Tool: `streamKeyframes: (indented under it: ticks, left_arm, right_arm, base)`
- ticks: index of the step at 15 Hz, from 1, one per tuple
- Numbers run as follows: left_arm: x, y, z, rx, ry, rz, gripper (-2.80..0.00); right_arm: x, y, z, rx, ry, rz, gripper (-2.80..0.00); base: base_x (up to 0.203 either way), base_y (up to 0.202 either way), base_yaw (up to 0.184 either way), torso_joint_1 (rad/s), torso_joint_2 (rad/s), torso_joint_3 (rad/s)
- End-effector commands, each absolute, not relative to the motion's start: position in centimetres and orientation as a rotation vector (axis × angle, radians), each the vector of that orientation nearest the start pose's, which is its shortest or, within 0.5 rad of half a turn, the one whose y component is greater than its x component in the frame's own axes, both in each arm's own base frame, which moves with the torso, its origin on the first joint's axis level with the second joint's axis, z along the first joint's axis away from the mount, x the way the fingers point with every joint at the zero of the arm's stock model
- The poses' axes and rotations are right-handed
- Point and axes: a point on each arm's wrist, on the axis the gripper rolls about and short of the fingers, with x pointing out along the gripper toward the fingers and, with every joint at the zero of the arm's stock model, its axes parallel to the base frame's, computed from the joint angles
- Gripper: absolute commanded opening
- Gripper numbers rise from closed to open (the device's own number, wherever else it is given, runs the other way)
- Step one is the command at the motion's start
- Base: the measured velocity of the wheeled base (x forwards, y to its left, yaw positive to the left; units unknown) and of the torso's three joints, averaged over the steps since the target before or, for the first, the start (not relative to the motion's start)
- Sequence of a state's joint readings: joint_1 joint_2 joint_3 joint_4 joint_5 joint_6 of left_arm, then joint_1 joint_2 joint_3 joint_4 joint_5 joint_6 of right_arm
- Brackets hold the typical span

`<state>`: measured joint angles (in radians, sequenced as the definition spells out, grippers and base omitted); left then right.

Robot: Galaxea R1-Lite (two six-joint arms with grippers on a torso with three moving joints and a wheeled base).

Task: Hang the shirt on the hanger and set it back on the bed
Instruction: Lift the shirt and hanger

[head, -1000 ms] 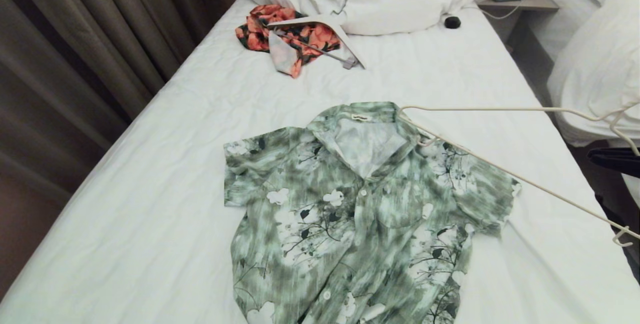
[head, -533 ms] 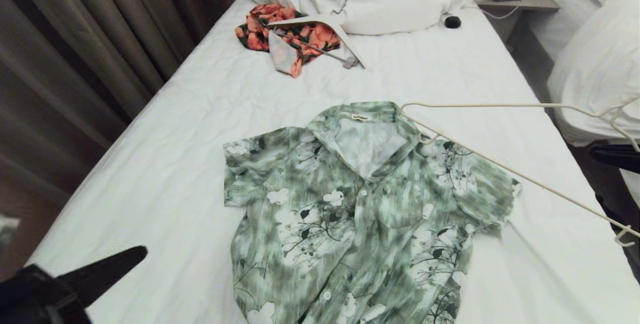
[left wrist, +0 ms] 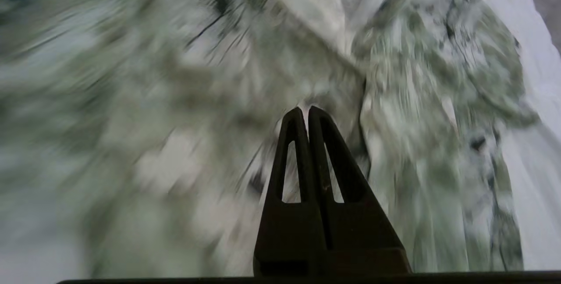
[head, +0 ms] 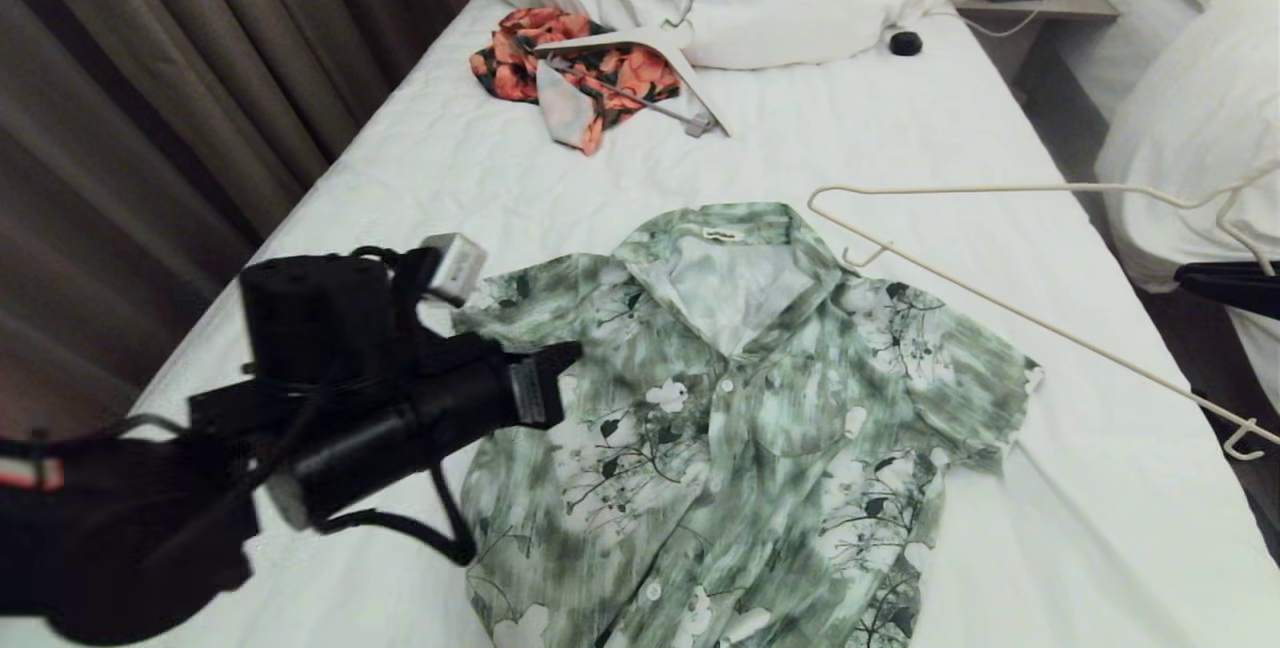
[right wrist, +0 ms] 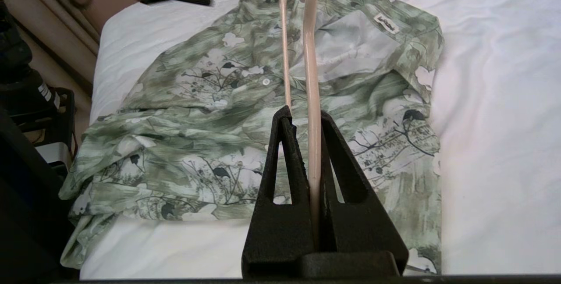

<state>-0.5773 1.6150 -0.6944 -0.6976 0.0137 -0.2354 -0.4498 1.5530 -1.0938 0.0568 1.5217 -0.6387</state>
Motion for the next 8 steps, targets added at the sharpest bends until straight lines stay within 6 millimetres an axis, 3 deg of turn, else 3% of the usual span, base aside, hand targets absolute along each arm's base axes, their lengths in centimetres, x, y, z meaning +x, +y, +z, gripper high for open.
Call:
streamKeyframes:
  ticks: [1, 4, 5, 8]
  left_arm:
    - [26.8, -18.9, 15.7, -0.149, 0.345, -0.53, -2.8]
    - [30.0, -21.4, 15.2, -0.161, 0.318, -0.507, -2.8]
    - [30.9, -21.9, 15.3, -0.164, 0.299, -0.5, 0.0]
    - [33.4, -22.1, 15.6, -0.165, 0.253, -0.452, 0.0]
  right_arm:
    - [24.8, -9.5, 24.5, -0.109, -0.04, 1.086, -2.8]
    - [25.6, -9.9, 24.5, -0.107, -0.039, 1.086, -2.8]
    - [25.8, -10.0, 24.2, -0.102, -0.035, 1.087, -2.8]
    - [26.2, -10.1, 23.9, -0.095, -0.031, 1.087, -2.8]
  base:
    - [0.0, 0.0, 0.0, 0.0, 0.0, 0.0]
    - [0.0, 0.0, 0.0, 0.0, 0.0, 0.0]
    - [0.0, 0.0, 0.0, 0.0, 0.0, 0.0]
    - [0.0, 0.0, 0.0, 0.0, 0.0, 0.0]
